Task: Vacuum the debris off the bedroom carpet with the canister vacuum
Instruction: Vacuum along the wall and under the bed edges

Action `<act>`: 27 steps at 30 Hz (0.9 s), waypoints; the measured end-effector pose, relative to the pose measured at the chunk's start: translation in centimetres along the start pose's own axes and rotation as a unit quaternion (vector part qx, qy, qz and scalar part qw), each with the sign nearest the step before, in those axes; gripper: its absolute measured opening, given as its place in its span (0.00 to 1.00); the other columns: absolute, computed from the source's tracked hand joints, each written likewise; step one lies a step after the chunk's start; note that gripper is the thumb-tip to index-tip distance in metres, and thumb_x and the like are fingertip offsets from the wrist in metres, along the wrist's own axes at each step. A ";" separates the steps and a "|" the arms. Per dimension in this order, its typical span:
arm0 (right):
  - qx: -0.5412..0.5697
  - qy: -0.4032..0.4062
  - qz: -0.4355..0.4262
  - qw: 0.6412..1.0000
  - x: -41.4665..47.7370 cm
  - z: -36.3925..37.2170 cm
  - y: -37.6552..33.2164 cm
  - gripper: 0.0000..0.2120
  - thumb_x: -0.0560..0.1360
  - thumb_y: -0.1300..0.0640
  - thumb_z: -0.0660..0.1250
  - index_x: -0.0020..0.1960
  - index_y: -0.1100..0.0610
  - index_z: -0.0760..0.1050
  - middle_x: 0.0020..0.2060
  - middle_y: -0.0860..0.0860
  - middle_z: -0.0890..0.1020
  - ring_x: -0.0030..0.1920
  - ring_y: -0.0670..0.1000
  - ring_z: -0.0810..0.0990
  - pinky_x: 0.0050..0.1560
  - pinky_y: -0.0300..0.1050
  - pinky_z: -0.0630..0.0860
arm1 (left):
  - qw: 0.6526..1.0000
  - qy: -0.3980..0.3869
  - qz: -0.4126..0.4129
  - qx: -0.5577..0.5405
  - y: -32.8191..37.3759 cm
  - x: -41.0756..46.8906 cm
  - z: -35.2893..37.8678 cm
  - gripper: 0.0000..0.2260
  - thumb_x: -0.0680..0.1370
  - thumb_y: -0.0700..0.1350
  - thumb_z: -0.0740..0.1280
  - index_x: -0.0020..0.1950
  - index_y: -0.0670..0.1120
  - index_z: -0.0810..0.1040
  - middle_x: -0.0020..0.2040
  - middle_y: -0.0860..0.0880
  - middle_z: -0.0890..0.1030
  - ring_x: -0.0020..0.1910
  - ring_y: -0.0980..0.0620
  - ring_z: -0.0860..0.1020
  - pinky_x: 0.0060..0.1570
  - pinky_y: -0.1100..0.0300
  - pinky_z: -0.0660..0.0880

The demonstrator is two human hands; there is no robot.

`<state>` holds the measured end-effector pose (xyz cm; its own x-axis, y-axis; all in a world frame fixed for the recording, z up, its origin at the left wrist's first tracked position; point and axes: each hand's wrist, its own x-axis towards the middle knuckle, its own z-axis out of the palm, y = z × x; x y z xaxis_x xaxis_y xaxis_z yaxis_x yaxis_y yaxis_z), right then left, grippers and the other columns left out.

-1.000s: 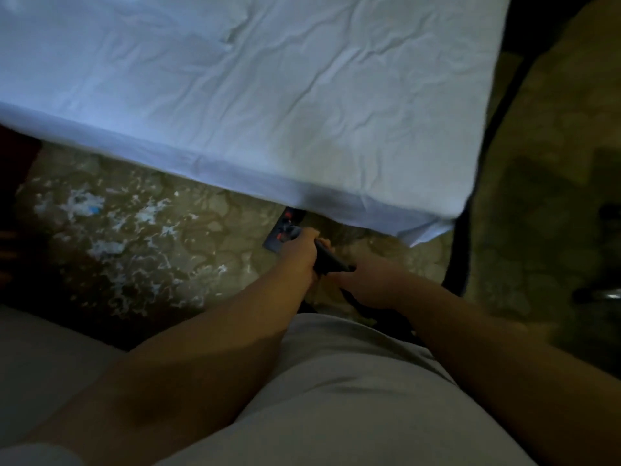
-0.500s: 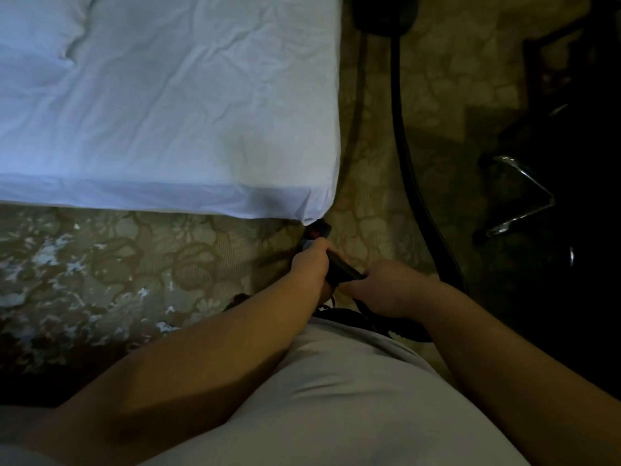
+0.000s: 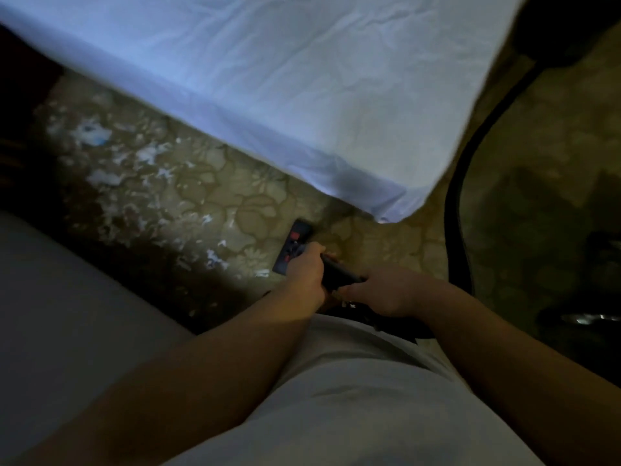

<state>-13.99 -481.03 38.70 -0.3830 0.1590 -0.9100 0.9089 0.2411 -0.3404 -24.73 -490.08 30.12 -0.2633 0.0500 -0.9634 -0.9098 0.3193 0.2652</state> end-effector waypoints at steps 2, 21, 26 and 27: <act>-0.039 -0.012 -0.023 0.999 1.0 0.7 -3.6 0.21 0.79 0.37 0.68 0.48 0.55 0.84 0.43 0.55 0.86 0.42 0.53 0.84 0.47 0.50 0.80 | 0.999 0.035 0.011 -0.023 1.6 0.8 -3.4 0.07 0.79 0.43 0.66 0.44 0.41 0.76 0.31 0.46 0.80 0.36 0.46 0.77 0.43 0.51 0.78; -0.166 -0.057 -0.110 0.978 11.9 15.7 -32.3 0.21 0.77 0.36 0.69 0.47 0.55 0.81 0.41 0.54 0.84 0.40 0.53 0.83 0.38 0.46 0.75 | 0.975 0.133 0.022 -0.178 17.5 6.8 -32.9 0.08 0.76 0.46 0.70 0.47 0.40 0.80 0.38 0.44 0.82 0.37 0.45 0.80 0.47 0.49 0.81; -0.181 -0.084 -0.125 0.972 13.5 18.1 -35.6 0.23 0.78 0.36 0.69 0.50 0.57 0.80 0.45 0.57 0.84 0.41 0.55 0.84 0.43 0.49 0.78 | 0.964 0.184 0.037 -0.189 18.4 9.2 -37.0 0.15 0.71 0.47 0.71 0.54 0.41 0.81 0.35 0.45 0.81 0.36 0.44 0.79 0.47 0.49 0.80; -0.185 -0.089 -0.129 0.970 13.4 18.4 -35.8 0.23 0.78 0.36 0.69 0.50 0.56 0.79 0.45 0.57 0.84 0.42 0.56 0.84 0.45 0.50 0.80 | 0.965 0.184 0.030 -0.186 18.4 8.3 -37.3 0.08 0.74 0.46 0.70 0.48 0.41 0.81 0.31 0.46 0.81 0.35 0.45 0.78 0.45 0.52 0.79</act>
<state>-48.64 -505.15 34.29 -0.5253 -0.1111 -0.8436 0.6533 0.5826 -0.4835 -55.66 -519.06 28.46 -0.3532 -0.3040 -0.8848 -0.9235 -0.0383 0.3818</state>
